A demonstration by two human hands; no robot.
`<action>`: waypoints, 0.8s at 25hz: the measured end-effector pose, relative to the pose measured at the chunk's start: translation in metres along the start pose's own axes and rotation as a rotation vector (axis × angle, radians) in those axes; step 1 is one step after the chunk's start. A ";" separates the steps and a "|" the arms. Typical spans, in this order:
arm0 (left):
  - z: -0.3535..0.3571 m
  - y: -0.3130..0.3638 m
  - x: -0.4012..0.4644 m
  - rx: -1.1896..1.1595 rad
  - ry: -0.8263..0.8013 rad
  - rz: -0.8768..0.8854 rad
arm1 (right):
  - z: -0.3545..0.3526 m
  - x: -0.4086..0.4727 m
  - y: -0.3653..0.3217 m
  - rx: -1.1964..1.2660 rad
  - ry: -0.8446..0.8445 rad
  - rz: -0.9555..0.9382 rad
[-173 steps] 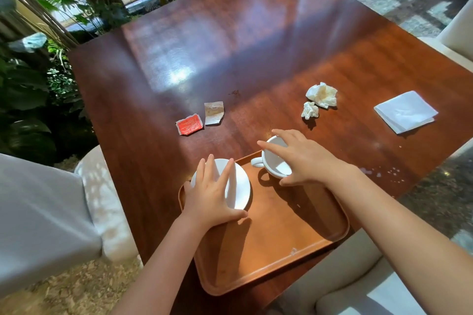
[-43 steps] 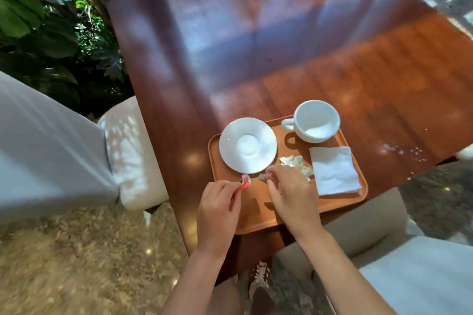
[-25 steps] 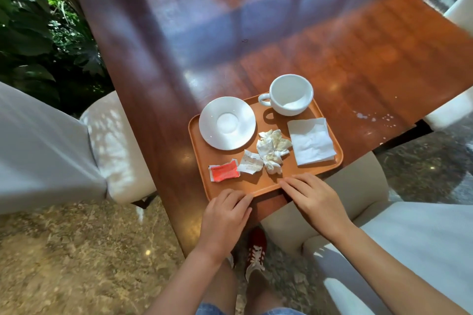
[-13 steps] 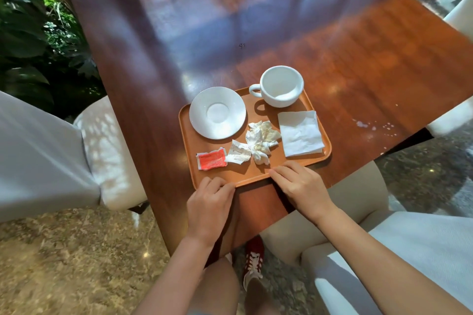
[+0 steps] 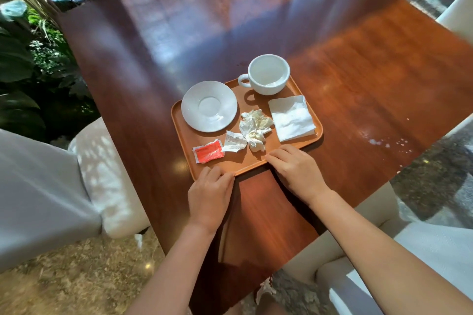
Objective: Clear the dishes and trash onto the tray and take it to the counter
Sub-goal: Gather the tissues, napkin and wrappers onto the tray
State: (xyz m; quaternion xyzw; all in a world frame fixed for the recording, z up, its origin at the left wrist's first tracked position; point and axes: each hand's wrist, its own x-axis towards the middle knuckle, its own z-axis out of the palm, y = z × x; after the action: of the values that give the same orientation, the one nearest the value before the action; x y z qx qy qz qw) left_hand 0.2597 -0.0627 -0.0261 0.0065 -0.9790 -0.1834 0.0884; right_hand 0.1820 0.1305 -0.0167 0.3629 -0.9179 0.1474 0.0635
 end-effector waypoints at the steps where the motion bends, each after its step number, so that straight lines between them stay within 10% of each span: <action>1: 0.000 0.000 0.000 -0.005 0.003 -0.004 | -0.001 0.001 0.000 0.015 -0.017 0.007; 20: 0.071 0.105 -0.008 0.103 -0.327 0.209 | 0.001 0.039 0.073 -0.046 -0.210 0.258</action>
State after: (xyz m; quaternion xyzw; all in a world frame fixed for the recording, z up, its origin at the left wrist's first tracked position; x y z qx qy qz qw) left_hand 0.2576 0.0607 -0.0546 -0.1206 -0.9838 -0.1214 -0.0537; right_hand 0.1036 0.1561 -0.0254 0.2540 -0.9615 0.0947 -0.0442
